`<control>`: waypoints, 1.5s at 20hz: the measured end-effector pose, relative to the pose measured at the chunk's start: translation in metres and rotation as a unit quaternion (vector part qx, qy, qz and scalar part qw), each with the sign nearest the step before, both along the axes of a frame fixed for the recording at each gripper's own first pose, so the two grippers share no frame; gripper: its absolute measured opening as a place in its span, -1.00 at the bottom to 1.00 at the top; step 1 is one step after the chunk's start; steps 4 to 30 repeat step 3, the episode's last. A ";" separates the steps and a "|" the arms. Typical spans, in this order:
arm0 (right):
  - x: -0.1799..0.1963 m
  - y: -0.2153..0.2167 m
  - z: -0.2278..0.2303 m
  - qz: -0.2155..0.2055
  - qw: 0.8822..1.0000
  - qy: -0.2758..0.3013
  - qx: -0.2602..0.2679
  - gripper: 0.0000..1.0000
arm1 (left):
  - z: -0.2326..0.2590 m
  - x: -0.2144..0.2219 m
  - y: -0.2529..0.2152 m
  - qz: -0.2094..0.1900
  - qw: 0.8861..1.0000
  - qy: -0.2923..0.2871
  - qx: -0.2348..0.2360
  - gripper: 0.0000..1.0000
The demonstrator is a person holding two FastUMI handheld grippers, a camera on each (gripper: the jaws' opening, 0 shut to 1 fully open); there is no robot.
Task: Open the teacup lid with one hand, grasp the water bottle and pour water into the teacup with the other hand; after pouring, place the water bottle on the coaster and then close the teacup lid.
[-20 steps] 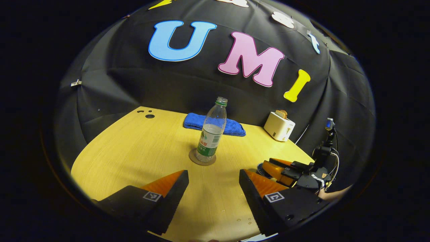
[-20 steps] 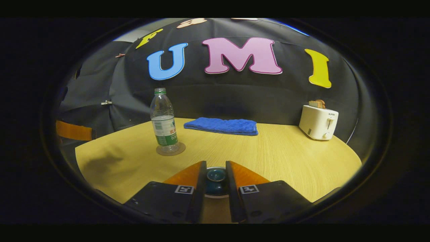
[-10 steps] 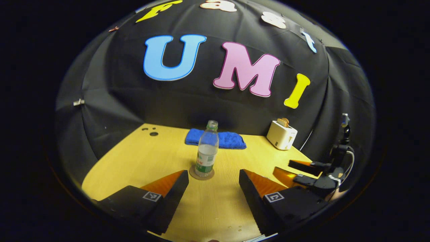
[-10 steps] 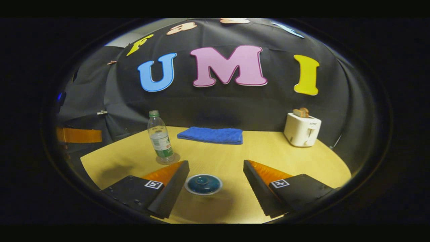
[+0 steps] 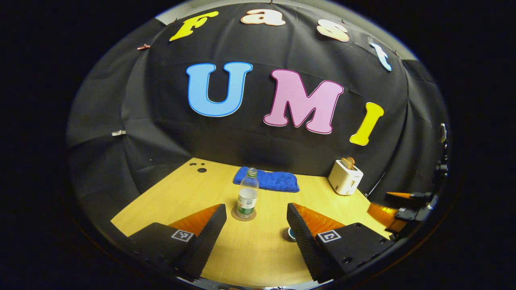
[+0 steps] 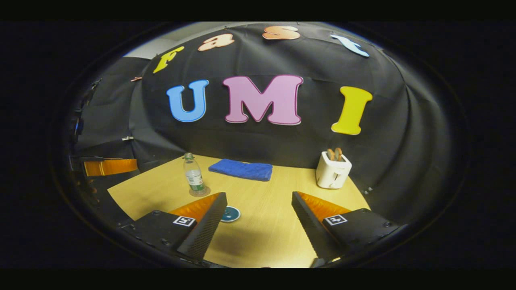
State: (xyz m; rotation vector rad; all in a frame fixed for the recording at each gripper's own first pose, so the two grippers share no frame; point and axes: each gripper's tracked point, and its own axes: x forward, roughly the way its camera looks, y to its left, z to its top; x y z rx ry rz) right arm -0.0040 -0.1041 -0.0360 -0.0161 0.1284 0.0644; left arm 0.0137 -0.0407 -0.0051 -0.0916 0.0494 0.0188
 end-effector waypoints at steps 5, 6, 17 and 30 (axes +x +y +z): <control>-0.031 -0.006 0.009 -0.011 1.000 -0.008 -0.001 0.99 | -0.006 -0.025 -0.006 0.028 0.999 0.003 0.016 0.92; -0.031 -0.006 0.009 -0.011 1.000 -0.008 -0.001 0.99 | -0.006 -0.025 -0.006 0.028 0.999 0.003 0.016 0.92; -0.031 -0.006 0.009 -0.011 1.000 -0.008 -0.001 0.99 | -0.006 -0.025 -0.006 0.028 0.999 0.003 0.016 0.92; -0.031 -0.006 0.009 -0.011 1.000 -0.008 -0.001 0.99 | -0.006 -0.025 -0.006 0.028 0.999 0.003 0.016 0.92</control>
